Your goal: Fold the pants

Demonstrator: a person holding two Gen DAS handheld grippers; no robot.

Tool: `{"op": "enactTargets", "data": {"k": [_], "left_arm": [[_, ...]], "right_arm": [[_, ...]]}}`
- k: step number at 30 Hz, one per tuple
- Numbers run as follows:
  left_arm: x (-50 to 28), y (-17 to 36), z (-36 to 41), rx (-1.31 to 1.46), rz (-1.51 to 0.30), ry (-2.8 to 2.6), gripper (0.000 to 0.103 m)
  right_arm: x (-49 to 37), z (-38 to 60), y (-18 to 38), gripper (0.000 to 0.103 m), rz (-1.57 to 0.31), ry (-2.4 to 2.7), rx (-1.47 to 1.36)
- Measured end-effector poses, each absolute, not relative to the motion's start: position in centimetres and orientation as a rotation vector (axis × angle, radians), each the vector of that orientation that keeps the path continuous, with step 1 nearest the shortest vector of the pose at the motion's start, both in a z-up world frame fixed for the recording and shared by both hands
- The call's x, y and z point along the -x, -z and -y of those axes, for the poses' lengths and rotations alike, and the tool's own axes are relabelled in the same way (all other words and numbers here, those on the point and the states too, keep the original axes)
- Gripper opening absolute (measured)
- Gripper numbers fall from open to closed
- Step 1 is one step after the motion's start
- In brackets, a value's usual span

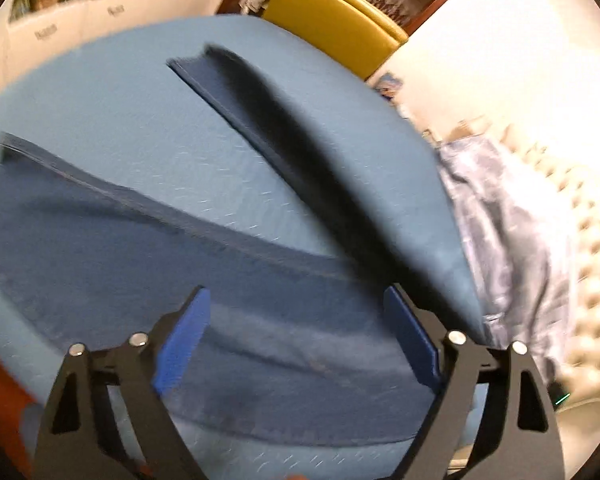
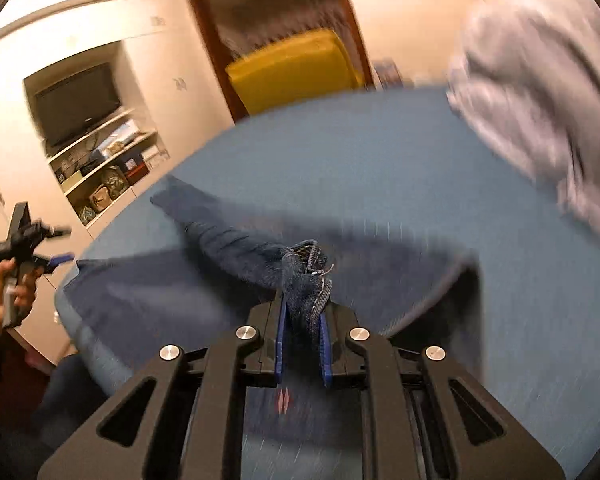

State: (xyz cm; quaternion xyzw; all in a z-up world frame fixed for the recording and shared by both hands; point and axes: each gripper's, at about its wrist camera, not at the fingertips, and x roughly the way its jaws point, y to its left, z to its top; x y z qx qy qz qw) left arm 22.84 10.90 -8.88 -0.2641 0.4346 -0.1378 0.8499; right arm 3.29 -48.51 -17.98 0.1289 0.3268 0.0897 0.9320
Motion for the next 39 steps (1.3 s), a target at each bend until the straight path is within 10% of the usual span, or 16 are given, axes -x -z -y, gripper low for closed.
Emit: {"op": "enactTargets", "data": {"k": [5,18,24,34,36,39], "left_arm": [[-30.6,13.6,-14.0,0.803,-0.976,0.369,0.053],[-48.3,23.6,-16.3,1.181,-1.057,0.265,0.045],[-51.8,24.2,-16.4,1.175,-1.097,0.235,0.001],[-30.9,9.8,-18.8,0.889,-0.893,0.242,0.001],[-24.9,10.9,-19.0,0.896,-0.887,0.211,0.001],[-18.8,16.5,-19.2,0.926,-0.959,0.164,0.001]], "right_arm": [[-3.0,47.9,21.2,0.014,-0.728,-0.112,-0.337],[-6.0,49.4,14.5,0.014,-0.657,-0.083,-0.341],[-6.3,49.5,14.4,0.014,-0.693,-0.097,-0.295],[-4.1,54.5,15.4,0.015,-0.78,-0.148,-0.254],[-2.8,56.4,18.1,0.024,-0.852,-0.114,-0.35],[-1.2,58.1,22.2,0.064,-0.931,0.004,-0.483]]}}
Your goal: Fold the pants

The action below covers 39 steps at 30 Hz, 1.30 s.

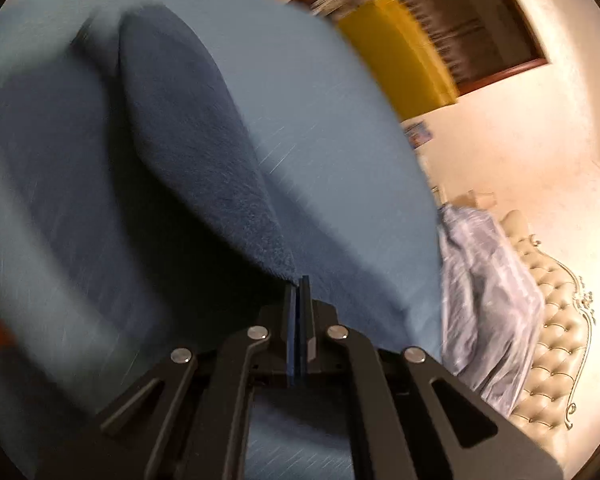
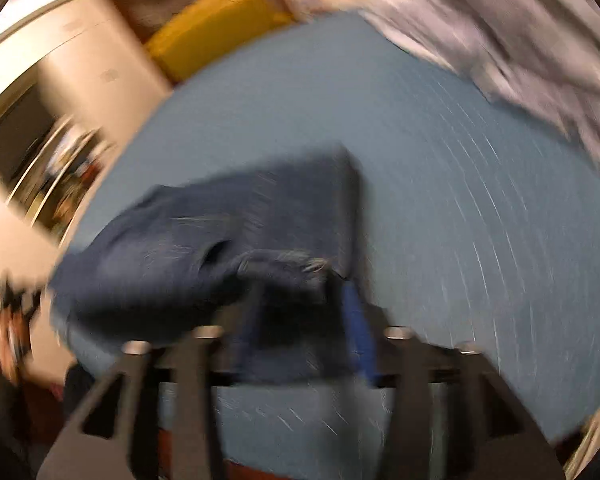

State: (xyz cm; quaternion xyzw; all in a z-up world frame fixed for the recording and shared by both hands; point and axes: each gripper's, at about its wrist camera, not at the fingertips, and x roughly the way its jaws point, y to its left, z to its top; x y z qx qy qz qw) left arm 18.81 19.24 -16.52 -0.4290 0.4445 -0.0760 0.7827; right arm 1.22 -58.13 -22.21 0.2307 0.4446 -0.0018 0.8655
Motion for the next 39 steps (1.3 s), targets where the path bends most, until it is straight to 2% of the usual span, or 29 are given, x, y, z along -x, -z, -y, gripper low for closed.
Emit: {"op": "enactTargets", "data": {"k": [1,4,12,13,15,16,17,23,29,35,39], "left_arm": [[-18.0,18.4,-19.2,0.936,-0.988,0.143,0.001],[-16.9,21.2,-19.7,0.924,-0.983,0.12,0.001],[-18.0,21.5,-19.8,0.955,-0.972,0.184,0.001],[-18.1,21.7,-19.8,0.958,-0.975,0.187,0.001],[-18.3,22.0,-19.7,0.966,-0.979,0.192,0.001],[-18.5,22.1,-19.7,0.972,-0.982,0.195,0.001],[-18.6,22.0,-19.8,0.974,-0.982,0.192,0.001],[-15.5,19.7,-20.8,1.027,-0.92,0.19,0.001],[-14.7,22.9,-20.9,1.056,-0.965,0.161,0.001],[-14.2,21.6,-20.5,1.031,-0.941,0.18,0.001],[-14.4,23.8,-20.7,1.061,-0.96,0.176,0.001]], "right_arm": [[-0.3,58.7,23.7,0.067,-0.948,0.041,-0.555],[2.6,59.3,24.7,0.067,-0.904,0.123,-0.7],[2.2,56.4,25.5,0.065,-0.89,0.124,-0.846],[1.6,56.5,25.9,0.062,-0.897,0.138,-0.863],[0.7,56.4,26.0,0.031,-0.913,0.164,-0.859],[0.3,56.2,25.7,0.022,-0.926,0.196,-0.822],[0.2,56.1,25.2,0.009,-0.923,0.204,-0.808],[0.7,55.7,20.5,0.007,-0.868,0.225,-0.731],[0.7,56.1,22.8,0.007,-0.923,0.253,-0.723],[1.0,56.7,22.4,0.006,-0.911,0.256,-0.7],[-0.2,56.0,24.8,0.006,-0.983,0.319,-0.611]]}}
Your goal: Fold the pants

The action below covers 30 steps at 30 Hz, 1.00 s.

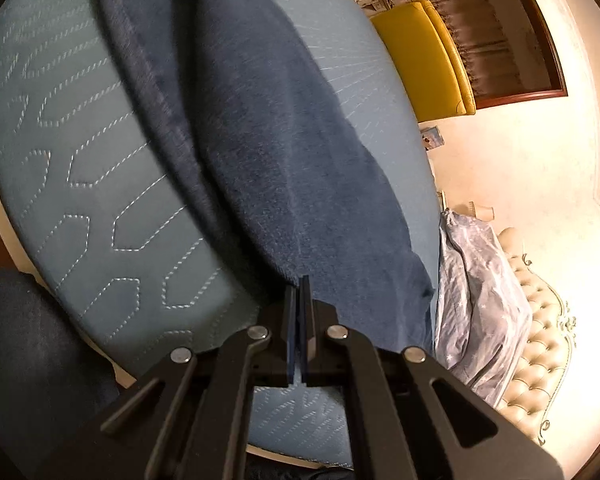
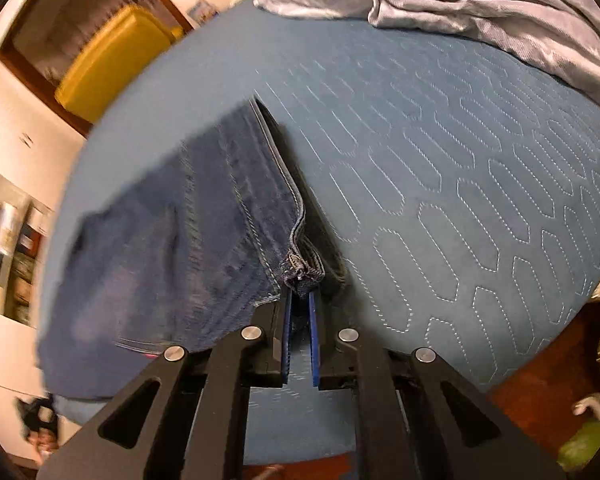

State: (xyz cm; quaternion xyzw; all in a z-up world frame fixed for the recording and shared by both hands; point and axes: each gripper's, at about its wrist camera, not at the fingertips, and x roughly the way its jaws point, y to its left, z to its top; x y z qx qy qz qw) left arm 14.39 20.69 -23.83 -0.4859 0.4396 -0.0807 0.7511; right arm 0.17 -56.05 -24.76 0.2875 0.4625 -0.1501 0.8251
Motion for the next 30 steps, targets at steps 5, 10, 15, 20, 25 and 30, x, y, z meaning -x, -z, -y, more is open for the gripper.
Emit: {"op": "enactTargets", "data": {"k": [5,10,15,20,25,30], "left_arm": [[-15.6,24.2,-23.1,1.113,-0.873,0.201,0.028],[-18.8,24.9,-26.7,1.169,-0.822,0.191,0.028],[-21.9,23.3,-30.6,1.154,-0.734,0.114,0.037],[-26.7,22.4,-32.4,1.074,-0.768,0.058,0.036],[-32.2,18.6,-21.8,0.176,-0.916,-0.125,0.015],[-32.0,20.7,-11.8,-0.412,-0.916,-0.054,0.029]], "right_arm": [[-1.6,54.0,24.6,0.006,-1.012,0.383,-0.466],[-2.9,53.1,25.0,0.006,-1.034,0.421,-0.419],[-2.6,52.0,25.2,0.006,-1.048,0.448,-0.388],[-2.8,51.7,25.2,0.006,-1.065,0.469,-0.373],[-3.0,51.6,25.1,0.006,-1.074,0.484,-0.356],[-3.3,51.4,25.2,0.007,-1.087,0.501,-0.347]]}}
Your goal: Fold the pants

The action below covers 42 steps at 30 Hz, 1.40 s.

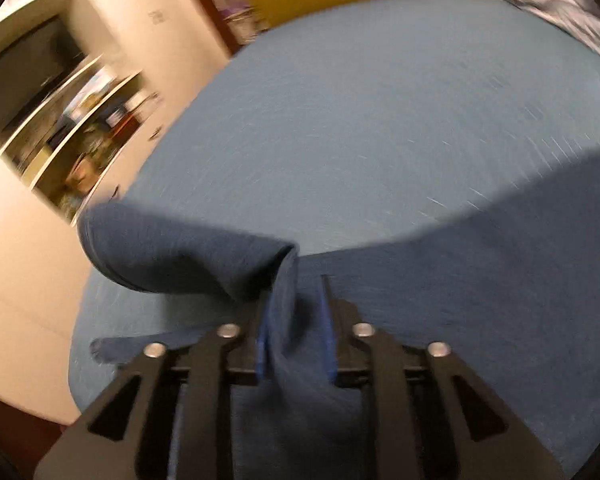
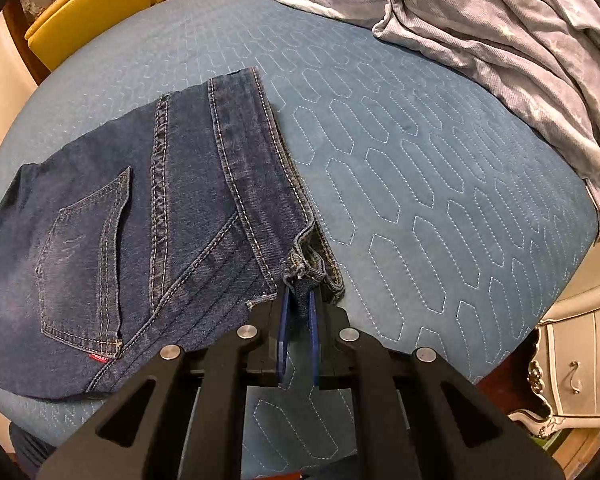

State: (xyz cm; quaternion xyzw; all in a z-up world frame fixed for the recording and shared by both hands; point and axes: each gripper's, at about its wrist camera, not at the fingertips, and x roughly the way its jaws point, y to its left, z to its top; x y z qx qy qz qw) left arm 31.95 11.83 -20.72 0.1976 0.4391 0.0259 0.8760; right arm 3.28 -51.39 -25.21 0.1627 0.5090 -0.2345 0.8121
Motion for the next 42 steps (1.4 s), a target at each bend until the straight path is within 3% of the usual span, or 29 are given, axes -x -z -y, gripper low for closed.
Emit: {"op": "enactTargets", "data": {"k": [1,2,4,6,8,9,10,14,16,18,20,21,24,26,30,35,38,39,40,41,42], "left_arm": [[-31.4,20.6,-11.8,-0.392,-0.901,-0.026,0.038],[-30.9,20.3,-12.3,-0.364,-0.885,-0.005,0.055],[-28.6,17.9,-16.3,-0.132,-0.811,0.015,0.068],[-26.8,16.5,-21.4,0.13,-0.775,0.007,0.068],[-25.4,16.8,-28.4,0.374,-0.78,-0.056,0.054],[-25.1,17.7,-32.3,0.51,-0.796,-0.099,0.04],[-25.0,18.1,-34.5,0.592,-0.805,-0.118,0.037],[-27.4,21.5,-40.9,0.868,-0.9,-0.028,0.037],[-29.3,22.2,-42.3,0.889,-0.918,-0.043,0.025],[-30.7,22.0,-44.0,0.927,-0.879,-0.044,0.025],[-32.4,22.2,-45.7,1.019,-0.852,-0.012,0.035],[-32.8,22.4,-45.7,1.012,-0.86,-0.015,0.045],[-32.9,22.5,-46.4,1.047,-0.862,-0.028,0.047],[-30.4,20.9,-44.8,1.042,-0.826,-0.075,0.063],[-28.7,17.5,-40.9,0.974,-0.766,0.064,0.063],[-31.0,15.1,-31.6,0.58,-0.872,0.037,0.077],[-34.6,15.5,-26.2,0.337,-0.992,-0.101,0.08],[-36.0,16.2,-24.7,0.26,-1.055,-0.183,0.074],[-36.7,16.7,-23.8,0.225,-1.093,-0.236,0.02],[-37.2,16.9,-21.7,0.132,-1.11,-0.255,0.008],[-37.4,16.0,-18.9,0.028,-1.067,-0.234,0.008]], "right_arm": [[-3.3,51.4,25.2,0.007,-1.088,0.5,-0.347],[-3.3,51.4,25.2,0.007,-1.089,0.498,-0.346],[-3.2,51.4,25.3,0.007,-1.091,0.495,-0.347],[-3.2,51.5,25.3,0.007,-1.09,0.496,-0.35],[-3.3,51.4,25.4,0.007,-1.09,0.5,-0.348],[-3.3,51.4,25.4,0.007,-1.091,0.503,-0.343],[-3.4,51.3,25.5,0.007,-1.093,0.506,-0.336],[-3.6,51.3,25.6,0.008,-1.098,0.518,-0.329],[-3.6,51.2,25.6,0.008,-1.099,0.523,-0.327],[-3.5,51.1,25.6,0.008,-1.101,0.528,-0.326],[-3.6,51.0,25.5,0.008,-1.105,0.53,-0.314],[-3.7,51.1,25.6,0.008,-1.107,0.531,-0.312],[-3.8,51.0,25.5,0.008,-1.111,0.535,-0.31],[-3.6,51.0,25.5,0.008,-1.104,0.533,-0.31],[-3.6,50.8,25.6,0.008,-1.1,0.532,-0.3],[-3.5,51.1,25.6,0.008,-1.098,0.527,-0.306],[-3.5,51.1,25.6,0.008,-1.093,0.524,-0.307],[-3.5,51.1,25.7,0.008,-1.094,0.522,-0.306],[-3.5,51.2,25.7,0.008,-1.095,0.519,-0.309],[-3.5,51.3,25.7,0.008,-1.096,0.515,-0.312],[-3.5,51.3,25.7,0.008,-1.096,0.511,-0.314]]}}
